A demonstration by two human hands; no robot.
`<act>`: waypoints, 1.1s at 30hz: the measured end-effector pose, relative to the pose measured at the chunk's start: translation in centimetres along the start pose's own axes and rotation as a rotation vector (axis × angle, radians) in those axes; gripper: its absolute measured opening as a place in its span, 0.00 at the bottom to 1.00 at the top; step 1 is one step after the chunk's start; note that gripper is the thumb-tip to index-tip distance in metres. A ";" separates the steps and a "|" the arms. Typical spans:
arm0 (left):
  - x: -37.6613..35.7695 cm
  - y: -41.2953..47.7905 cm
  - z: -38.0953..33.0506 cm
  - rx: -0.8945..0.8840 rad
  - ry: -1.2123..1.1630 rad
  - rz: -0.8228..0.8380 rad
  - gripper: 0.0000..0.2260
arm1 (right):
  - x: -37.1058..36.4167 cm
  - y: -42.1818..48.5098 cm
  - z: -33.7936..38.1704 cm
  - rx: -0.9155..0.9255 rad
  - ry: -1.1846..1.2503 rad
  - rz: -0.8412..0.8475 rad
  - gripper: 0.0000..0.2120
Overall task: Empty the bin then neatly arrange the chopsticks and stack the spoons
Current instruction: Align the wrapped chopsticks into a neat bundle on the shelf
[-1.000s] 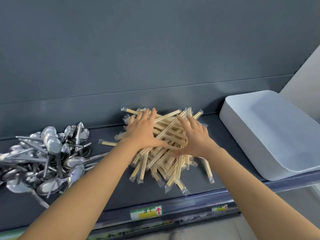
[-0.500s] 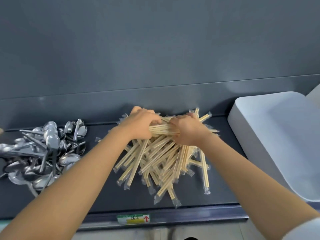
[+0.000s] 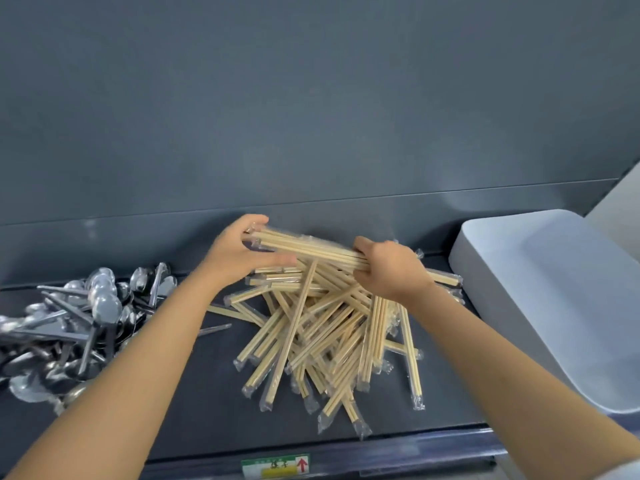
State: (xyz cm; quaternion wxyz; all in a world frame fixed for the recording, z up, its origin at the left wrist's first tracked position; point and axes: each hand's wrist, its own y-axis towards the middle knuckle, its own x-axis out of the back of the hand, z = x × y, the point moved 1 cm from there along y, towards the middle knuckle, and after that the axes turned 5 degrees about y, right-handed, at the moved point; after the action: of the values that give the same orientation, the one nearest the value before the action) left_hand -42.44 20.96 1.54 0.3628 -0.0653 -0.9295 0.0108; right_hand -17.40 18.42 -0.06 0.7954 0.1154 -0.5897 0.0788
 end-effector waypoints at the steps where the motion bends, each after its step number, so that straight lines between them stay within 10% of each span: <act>1: 0.4 -0.2 -0.5 -0.032 -0.225 0.027 0.39 | 0.5 0.2 0.2 -0.015 0.039 -0.005 0.10; 7: 0.9 -0.5 -5.4 0.007 -0.778 -0.294 0.25 | 1.5 0.8 3.2 -0.013 0.190 0.000 0.21; 11: 1.7 -1.3 -9.0 -0.176 -0.782 -0.377 0.11 | 1.5 0.8 4.1 -0.028 0.390 -0.113 0.07; 22: -4.5 -3.6 -17.4 -0.311 -1.092 0.238 0.15 | 2.6 -5.0 2.5 -0.190 0.970 -0.393 0.25; 33: -12.4 -7.2 -19.8 -0.378 -0.911 0.406 0.13 | -0.1 -12.3 -0.6 -0.314 1.065 -0.540 0.22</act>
State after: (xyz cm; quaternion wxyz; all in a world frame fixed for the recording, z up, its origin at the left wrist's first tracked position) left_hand -20.84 11.69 8.29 -0.1049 -0.2967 -0.9473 -0.0598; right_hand -13.68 6.79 -1.47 0.9800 0.0870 -0.0662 -0.1661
